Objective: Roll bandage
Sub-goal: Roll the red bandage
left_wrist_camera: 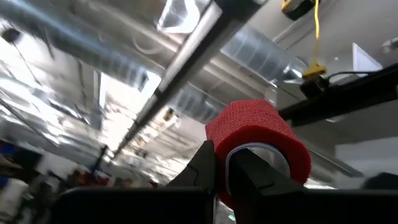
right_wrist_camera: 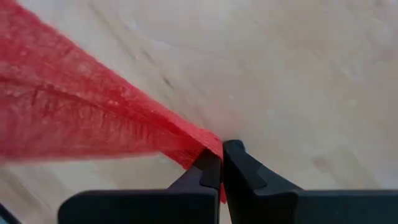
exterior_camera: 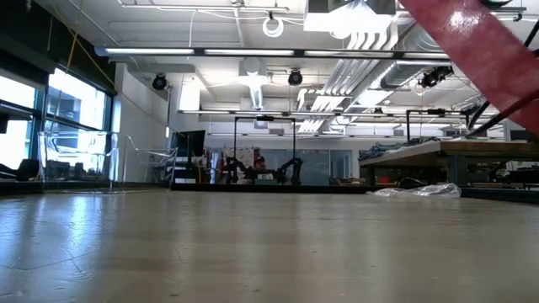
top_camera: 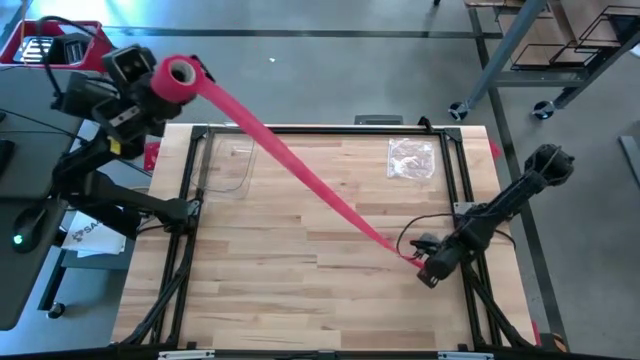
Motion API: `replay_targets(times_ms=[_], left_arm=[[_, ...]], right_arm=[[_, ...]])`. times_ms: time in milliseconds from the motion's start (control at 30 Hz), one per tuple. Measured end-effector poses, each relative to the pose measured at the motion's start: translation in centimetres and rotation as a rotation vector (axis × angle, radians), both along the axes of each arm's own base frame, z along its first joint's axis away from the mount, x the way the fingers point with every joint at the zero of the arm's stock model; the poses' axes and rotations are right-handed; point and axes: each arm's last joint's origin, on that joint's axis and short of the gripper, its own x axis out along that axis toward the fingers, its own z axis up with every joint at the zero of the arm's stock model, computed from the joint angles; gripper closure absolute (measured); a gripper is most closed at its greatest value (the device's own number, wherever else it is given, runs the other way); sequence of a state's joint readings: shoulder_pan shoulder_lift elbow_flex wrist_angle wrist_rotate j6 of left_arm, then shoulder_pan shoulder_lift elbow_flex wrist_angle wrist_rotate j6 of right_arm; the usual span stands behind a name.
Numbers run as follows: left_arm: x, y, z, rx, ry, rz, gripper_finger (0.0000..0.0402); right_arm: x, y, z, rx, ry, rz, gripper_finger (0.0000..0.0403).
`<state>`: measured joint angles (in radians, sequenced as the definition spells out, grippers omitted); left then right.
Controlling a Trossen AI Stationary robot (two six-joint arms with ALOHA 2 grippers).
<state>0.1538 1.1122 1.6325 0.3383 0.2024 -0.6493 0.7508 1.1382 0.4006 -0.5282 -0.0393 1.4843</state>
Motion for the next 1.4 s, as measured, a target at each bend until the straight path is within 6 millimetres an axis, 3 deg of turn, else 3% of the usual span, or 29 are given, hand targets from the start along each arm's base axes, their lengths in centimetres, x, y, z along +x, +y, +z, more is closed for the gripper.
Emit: replay_targets(times_ms=[300,700,1200,1400], left_arm=[[-0.7,0.6,0.2,-0.038,-0.033,0.288,0.0387],[0.6,1.7,-1.9,0.021,0.299,0.759,0.0387],[-0.1,2.4,-2.1,-0.101,0.392,1.072,0.0387],[0.5,2.5,-2.5,-0.105,0.427,1.082,0.0387]], right_arm=[[-0.1,0.9,0.2,0.017,-0.066,0.046,0.0403],[-0.7,2.4,0.5,0.081,-0.132,0.139,0.0403],[-2.5,4.3,0.8,0.154,-0.145,0.136,0.0403],[-2.2,4.9,1.2,0.189,-0.201,0.082,0.0403]])
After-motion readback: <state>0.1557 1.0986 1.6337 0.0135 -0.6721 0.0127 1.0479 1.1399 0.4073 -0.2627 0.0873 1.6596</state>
